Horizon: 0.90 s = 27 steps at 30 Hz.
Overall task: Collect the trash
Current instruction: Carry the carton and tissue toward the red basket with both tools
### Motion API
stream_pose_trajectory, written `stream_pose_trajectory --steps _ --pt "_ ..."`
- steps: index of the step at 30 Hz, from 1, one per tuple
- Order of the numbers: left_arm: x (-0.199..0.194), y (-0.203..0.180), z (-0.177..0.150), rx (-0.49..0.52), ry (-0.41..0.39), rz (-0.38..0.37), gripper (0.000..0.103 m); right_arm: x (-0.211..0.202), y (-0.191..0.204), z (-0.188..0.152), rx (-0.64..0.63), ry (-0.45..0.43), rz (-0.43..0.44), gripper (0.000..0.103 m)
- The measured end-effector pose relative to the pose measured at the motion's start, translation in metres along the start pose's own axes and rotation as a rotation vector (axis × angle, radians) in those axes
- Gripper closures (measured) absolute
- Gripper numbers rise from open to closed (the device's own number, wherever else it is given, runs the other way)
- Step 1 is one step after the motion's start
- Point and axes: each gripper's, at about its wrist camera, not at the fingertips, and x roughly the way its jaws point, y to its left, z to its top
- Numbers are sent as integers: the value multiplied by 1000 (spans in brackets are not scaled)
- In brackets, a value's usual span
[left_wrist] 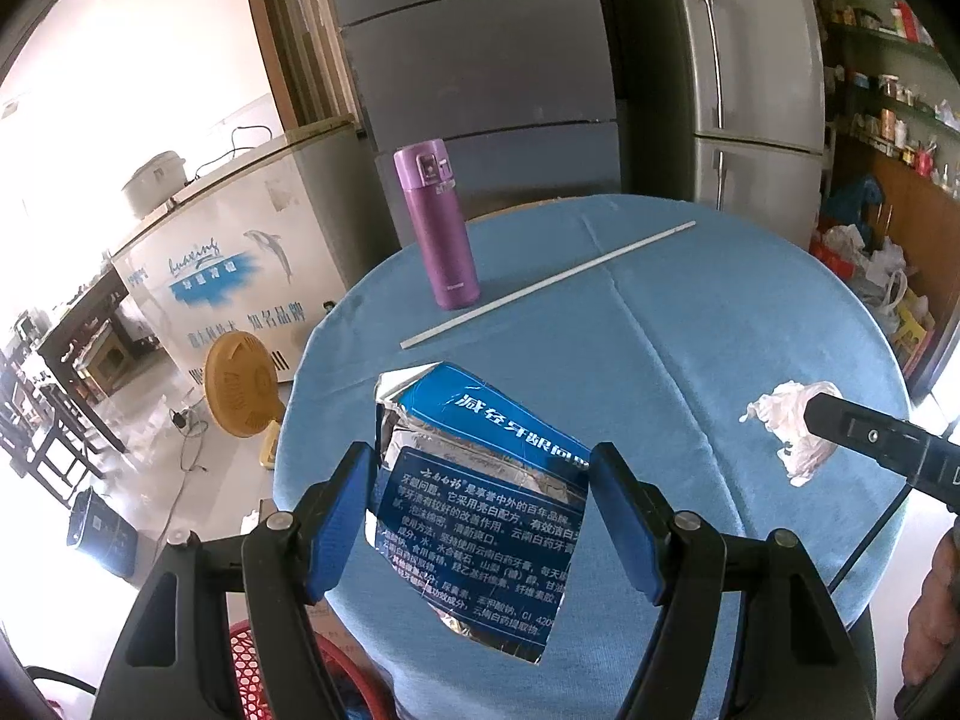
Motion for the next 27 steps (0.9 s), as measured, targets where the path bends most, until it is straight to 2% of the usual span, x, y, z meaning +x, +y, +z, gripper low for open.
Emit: stream_pose_trajectory --steps 16,27 --pt "12 1 -1 7 38 17 29 4 -4 -5 17 24 10 63" --pt "16 10 -11 -13 53 36 29 19 12 -14 -10 65 31 63"
